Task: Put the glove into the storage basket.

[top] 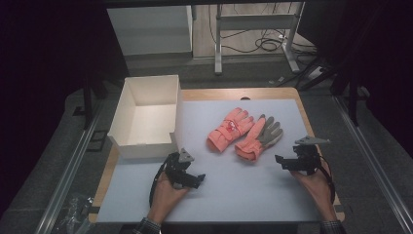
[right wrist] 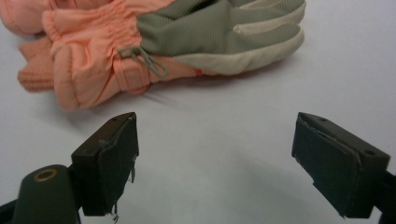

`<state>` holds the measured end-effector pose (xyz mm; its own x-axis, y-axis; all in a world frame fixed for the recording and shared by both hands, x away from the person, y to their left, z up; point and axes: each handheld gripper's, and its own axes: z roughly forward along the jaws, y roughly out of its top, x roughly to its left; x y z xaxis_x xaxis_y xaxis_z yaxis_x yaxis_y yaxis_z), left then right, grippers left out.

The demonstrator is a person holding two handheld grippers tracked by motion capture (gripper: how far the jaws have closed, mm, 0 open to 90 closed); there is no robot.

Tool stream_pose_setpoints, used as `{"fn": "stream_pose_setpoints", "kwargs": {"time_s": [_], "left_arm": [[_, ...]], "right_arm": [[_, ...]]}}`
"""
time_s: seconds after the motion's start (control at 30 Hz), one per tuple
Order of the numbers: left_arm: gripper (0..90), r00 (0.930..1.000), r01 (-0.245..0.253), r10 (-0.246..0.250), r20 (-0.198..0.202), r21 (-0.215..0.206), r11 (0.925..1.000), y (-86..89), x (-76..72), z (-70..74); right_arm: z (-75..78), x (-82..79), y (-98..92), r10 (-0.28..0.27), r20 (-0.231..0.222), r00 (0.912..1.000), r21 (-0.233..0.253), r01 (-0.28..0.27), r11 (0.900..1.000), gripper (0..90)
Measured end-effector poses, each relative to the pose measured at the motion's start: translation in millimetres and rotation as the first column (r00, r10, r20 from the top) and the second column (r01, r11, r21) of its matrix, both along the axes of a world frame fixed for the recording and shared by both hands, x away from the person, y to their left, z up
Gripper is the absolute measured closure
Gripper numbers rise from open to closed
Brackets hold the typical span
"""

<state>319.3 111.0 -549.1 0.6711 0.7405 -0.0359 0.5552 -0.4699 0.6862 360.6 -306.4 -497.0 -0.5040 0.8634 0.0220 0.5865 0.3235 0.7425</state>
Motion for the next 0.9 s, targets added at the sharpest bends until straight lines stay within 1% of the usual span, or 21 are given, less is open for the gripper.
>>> {"fn": "stream_pose_setpoints", "kwargs": {"time_s": [0.07,0.17,0.27,0.33,0.53,0.63,0.83,0.9], "left_arm": [[0.0,1.0,0.0,0.0,0.0,0.0,1.0,0.0,0.0,0.0],[0.0,1.0,0.0,0.0,0.0,0.0,1.0,0.0,0.0,0.0],[0.0,1.0,0.0,0.0,0.0,0.0,1.0,0.0,0.0,0.0],[0.0,1.0,0.0,0.0,0.0,0.0,1.0,0.0,0.0,0.0],[0.0,1.0,0.0,0.0,0.0,0.0,1.0,0.0,-0.1,0.0],[0.0,1.0,0.0,0.0,0.0,0.0,1.0,0.0,-0.1,0.0],[0.0,1.0,0.0,0.0,0.0,-0.001,1.0,0.0,-0.1,0.0],[0.0,1.0,0.0,0.0,0.0,-0.001,1.0,0.0,-0.1,0.0]], "right_arm": [[1.7,4.2,1.6,0.006,-0.004,1.0,0.011,-0.006,1.0,17.1],[4.7,9.0,4.3,0.018,-0.005,0.9998,0.015,-0.018,1.0,20.1],[8.2,14.7,8.5,0.034,-0.008,0.9994,0.01,-0.034,0.999,25.1],[10.5,18.2,11.3,0.04,-0.013,0.9991,0.009,-0.04,0.999,26.8],[21.3,32.1,20.7,0.056,0.002,0.9984,0.033,-0.056,0.998,35.6],[25.2,41.4,25.6,0.067,0.0,0.9977,0.035,-0.067,0.997,39.4],[24.6,61.7,36.1,0.072,-0.024,0.9971,0.038,-0.071,0.997,47.7],[21.9,67.9,40.4,0.072,-0.031,0.9969,0.027,-0.071,0.997,47.9]]}}
